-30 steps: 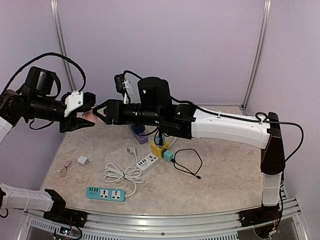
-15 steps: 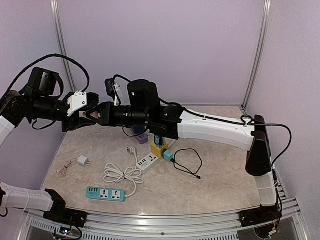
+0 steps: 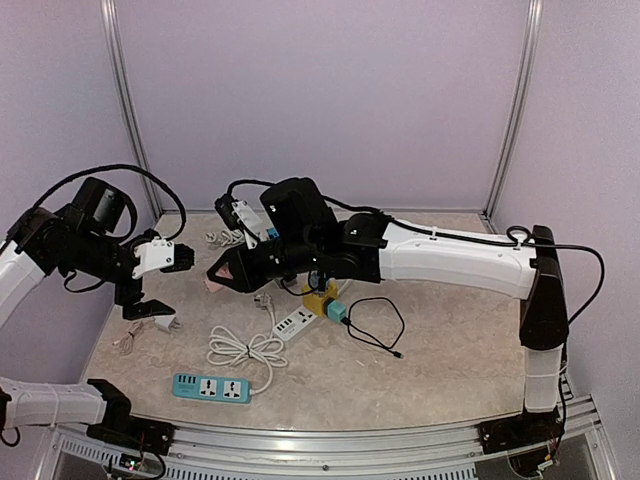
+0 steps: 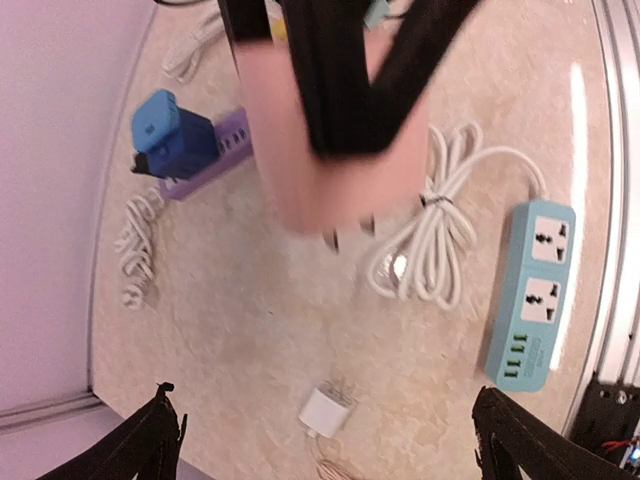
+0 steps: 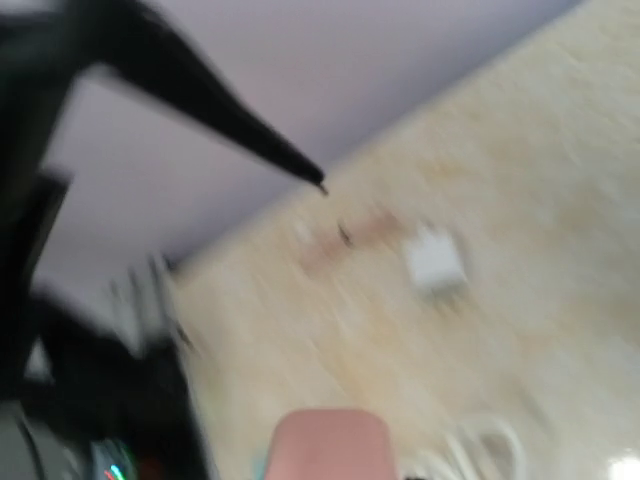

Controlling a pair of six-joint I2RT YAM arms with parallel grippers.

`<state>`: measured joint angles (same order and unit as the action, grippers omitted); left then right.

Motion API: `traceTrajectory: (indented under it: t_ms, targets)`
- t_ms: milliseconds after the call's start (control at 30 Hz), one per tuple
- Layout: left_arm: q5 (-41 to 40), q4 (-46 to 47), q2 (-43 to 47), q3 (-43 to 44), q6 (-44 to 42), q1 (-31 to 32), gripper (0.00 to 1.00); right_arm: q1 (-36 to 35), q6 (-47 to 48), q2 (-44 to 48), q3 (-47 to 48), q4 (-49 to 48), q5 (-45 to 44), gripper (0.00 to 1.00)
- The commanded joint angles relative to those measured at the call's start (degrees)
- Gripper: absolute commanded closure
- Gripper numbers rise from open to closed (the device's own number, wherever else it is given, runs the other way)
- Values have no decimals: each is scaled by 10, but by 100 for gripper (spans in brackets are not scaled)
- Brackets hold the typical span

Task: Insert the plug
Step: Insert the plug into the socket.

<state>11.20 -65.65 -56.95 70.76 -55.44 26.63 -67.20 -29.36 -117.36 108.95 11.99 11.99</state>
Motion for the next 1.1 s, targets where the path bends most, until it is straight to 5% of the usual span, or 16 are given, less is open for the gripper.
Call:
traceTrajectory:
  t_ms: [0,100,300,500,867,1067]
  targets:
    - [-6,-114,15,-104,-66,-67,1,-37,200,49,-26,149,-29,100]
    - [11,-109,27,-154,-80,-137,1,-73,313,-13,30,249,-60,100]
    - [54,-68,10,-206,-95,-288,1,-118,410,-195,305,485,-112,100]
    - [93,-63,-61,-207,-120,-418,1,-155,441,-218,302,487,-158,100]
    - [138,-52,-127,-227,-124,-422,1,-157,419,-260,308,465,-171,100]
    - [67,22,-134,-288,-88,-376,1,-157,436,-274,301,426,-178,100]
